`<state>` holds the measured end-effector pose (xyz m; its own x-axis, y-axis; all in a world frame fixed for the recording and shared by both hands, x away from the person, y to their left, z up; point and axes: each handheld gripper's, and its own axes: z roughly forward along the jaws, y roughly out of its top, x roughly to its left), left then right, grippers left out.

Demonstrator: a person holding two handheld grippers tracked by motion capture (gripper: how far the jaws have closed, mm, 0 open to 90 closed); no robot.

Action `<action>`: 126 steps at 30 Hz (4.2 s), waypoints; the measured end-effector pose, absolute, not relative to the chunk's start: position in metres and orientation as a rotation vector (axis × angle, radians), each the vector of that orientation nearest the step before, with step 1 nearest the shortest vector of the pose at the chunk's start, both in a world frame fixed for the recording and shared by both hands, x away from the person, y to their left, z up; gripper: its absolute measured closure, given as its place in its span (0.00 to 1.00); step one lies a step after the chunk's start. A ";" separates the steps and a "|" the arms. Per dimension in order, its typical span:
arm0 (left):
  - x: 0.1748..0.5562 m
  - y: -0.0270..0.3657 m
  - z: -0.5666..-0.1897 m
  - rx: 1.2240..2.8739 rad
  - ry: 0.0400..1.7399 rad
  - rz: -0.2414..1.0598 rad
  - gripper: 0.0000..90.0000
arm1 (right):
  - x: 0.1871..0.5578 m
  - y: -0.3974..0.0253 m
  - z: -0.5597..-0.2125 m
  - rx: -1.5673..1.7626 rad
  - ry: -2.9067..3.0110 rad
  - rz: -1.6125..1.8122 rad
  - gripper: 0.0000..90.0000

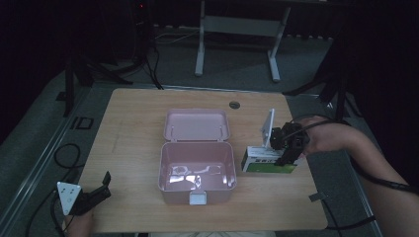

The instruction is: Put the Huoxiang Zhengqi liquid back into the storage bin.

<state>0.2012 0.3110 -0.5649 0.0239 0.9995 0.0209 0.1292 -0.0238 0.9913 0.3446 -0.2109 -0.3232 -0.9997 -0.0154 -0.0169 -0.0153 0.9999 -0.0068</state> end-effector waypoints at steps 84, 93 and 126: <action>0.201 0.312 -0.565 1.337 1.268 1.132 0.00 | 0.340 -0.040 -0.462 -0.173 3.203 -0.098 0.69; 0.201 0.312 -0.565 1.338 1.268 1.132 0.00 | 0.338 -0.045 -0.466 -0.160 3.205 -0.057 0.69; 0.201 0.312 -0.565 1.338 1.266 1.132 0.00 | 0.349 -0.114 -0.365 -0.075 3.109 0.394 0.53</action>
<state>0.2012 0.3117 -0.5649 0.0386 0.9991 0.0183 0.1296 -0.0232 0.9913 0.3493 -0.1136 -0.3648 -0.9988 -0.0468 -0.0127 -0.0485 0.9672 0.2492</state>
